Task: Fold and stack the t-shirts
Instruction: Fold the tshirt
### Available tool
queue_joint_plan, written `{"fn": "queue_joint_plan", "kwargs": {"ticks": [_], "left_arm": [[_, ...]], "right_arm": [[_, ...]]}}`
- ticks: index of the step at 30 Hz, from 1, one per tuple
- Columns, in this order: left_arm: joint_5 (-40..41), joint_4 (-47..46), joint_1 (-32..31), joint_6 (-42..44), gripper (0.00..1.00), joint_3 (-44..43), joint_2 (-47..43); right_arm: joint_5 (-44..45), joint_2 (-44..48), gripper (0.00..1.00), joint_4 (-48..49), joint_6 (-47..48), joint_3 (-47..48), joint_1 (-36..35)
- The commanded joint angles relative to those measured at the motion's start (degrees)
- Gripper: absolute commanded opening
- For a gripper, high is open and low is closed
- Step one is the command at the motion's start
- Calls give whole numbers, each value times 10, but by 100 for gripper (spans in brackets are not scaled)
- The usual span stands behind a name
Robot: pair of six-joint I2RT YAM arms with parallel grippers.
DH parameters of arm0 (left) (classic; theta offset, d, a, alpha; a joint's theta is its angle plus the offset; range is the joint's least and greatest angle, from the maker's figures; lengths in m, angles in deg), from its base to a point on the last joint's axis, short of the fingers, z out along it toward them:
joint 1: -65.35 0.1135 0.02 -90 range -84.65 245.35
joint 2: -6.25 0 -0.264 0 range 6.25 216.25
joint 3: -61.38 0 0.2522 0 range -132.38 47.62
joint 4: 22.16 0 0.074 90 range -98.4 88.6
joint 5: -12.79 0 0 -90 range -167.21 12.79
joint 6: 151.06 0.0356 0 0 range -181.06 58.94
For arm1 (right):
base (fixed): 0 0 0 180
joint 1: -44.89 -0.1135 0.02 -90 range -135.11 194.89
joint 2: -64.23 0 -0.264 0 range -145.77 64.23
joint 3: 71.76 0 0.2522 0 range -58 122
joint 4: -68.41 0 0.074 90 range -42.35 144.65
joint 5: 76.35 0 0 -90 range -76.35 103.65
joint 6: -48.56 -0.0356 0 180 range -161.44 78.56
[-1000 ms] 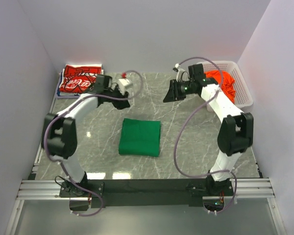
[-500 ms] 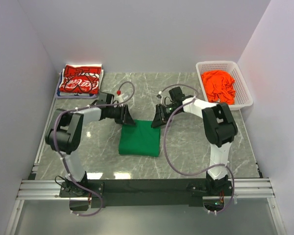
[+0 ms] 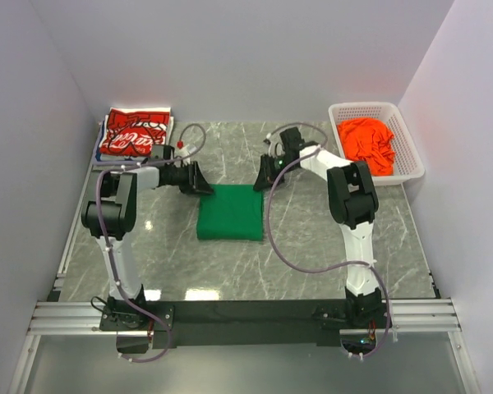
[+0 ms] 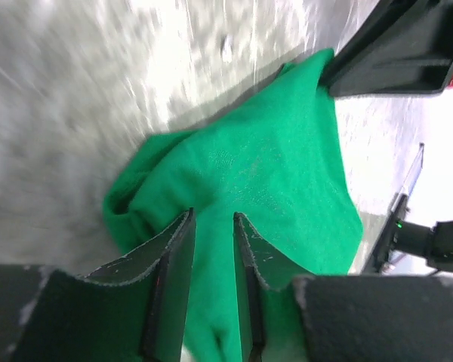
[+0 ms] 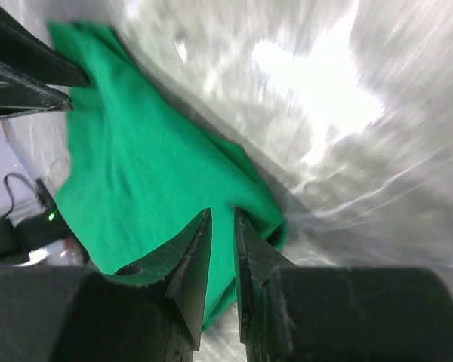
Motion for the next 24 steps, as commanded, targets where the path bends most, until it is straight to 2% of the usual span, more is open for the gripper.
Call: {"fn": "queue_joint_plan", "kwargs": {"ticks": [1,3,4,6,8,11,16,24], "left_arm": [[-15,24,12,47,33,-32,-39],[-44,23,12,44,34,-3,-97],[-53,11,12,34,34,13,-118],[-71,-8,8,-4,35,60,-173],[-70,-43,-4,-35,35,109,-212],[-69,-89,-37,-90,34,146,-224],[-33,-114,-85,-108,34,187,-195],[14,-43,-34,-43,30,163,-59]], "right_arm": [[33,21,26,-25,33,68,10],[-13,82,28,-14,22,37,10],[-36,108,31,25,-5,9,7],[-68,182,34,69,-30,-81,-4],[-80,213,36,109,-57,-151,-28],[-106,233,36,150,-95,-217,-61],[-105,193,37,180,-112,-247,-96],[-64,103,35,145,-86,-250,-74]]}}
